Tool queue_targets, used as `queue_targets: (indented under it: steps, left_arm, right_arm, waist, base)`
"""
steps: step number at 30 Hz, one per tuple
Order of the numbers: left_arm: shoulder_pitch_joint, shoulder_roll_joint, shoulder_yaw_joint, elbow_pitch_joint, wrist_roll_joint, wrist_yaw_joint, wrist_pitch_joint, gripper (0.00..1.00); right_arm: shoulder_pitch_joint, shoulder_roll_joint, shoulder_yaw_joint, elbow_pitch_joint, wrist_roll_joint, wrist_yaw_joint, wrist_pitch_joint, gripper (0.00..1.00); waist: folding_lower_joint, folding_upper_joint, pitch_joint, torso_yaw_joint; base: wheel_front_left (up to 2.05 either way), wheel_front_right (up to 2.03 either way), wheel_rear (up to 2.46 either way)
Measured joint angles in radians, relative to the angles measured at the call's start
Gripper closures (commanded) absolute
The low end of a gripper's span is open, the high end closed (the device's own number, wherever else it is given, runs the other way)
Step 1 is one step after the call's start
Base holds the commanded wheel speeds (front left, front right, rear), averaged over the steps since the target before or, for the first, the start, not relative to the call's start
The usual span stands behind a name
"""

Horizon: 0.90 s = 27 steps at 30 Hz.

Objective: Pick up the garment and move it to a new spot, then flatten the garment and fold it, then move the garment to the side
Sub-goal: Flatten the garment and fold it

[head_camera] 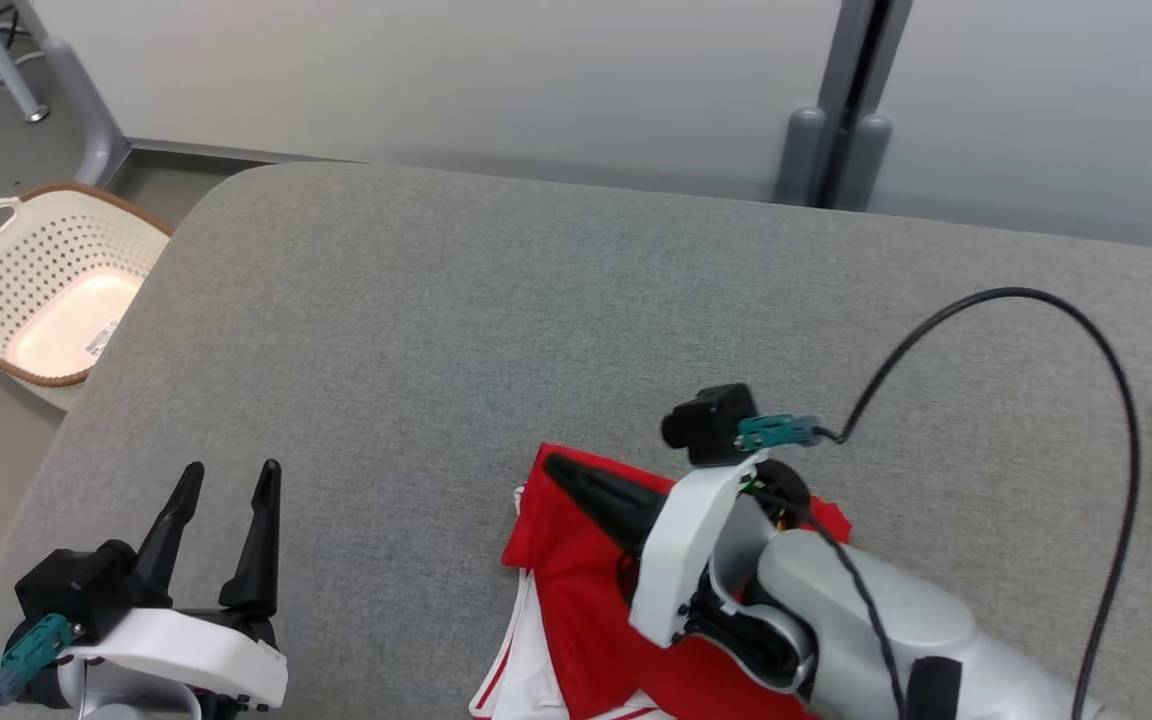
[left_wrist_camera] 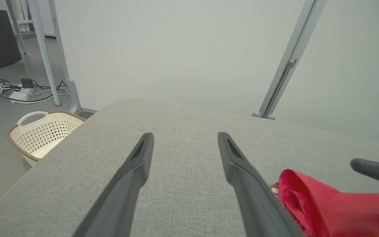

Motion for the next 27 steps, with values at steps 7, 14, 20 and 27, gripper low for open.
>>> queue_targets:
  steps: [7, 14, 20, 27]
  left_arm:
    - [0.023, 0.008, 0.025, -0.022, 0.002, 0.008, -0.006, 0.00]
    - [0.055, 0.008, 0.058, -0.055, 0.017, 0.023, -0.009, 0.00]
    - [0.077, -0.004, 0.113, -0.105, 0.058, 0.035, -0.010, 0.00]
    - [0.117, -0.037, 0.178, -0.149, 0.119, 0.033, -0.010, 0.00]
  right_arm:
    - [-0.021, -0.121, -0.058, -0.014, -0.050, 0.000, -0.124, 0.00]
    - [0.018, -0.192, -0.224, -0.017, -0.151, 0.000, -0.235, 0.00]
    - [0.141, -0.203, -0.492, -0.047, -0.327, 0.000, -0.252, 0.00]
    - [0.372, -0.159, -0.747, -0.142, -0.552, 0.000, -0.254, 0.00]
  waist:
    - [0.0000, 0.0000, -0.032, -0.081]
    - [0.0001, 0.0000, -0.068, -0.166]
    - [0.0001, 0.0000, -0.087, -0.233]
    - [0.0000, 0.0000, -0.106, -0.282]
  base:
    - [0.00, 0.00, 0.00]
    - [0.00, 0.00, 0.00]
    - [0.00, 0.00, 0.00]
    - [0.00, 0.00, 0.00]
